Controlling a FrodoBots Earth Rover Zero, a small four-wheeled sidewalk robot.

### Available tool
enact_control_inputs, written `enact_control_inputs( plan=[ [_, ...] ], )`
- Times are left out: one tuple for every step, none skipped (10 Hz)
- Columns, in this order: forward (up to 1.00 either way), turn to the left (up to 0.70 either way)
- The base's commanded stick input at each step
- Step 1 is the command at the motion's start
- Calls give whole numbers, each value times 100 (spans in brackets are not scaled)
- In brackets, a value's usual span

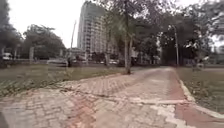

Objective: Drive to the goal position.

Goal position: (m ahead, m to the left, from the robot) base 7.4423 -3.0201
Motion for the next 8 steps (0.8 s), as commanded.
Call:
enact_control_inputs(
  plan=[
    [70, 0],
    [70, 0],
    [70, 0],
    [70, 0],
    [70, 0],
    [70, 0],
    [70, 0],
    [70, 0]
  ],
)
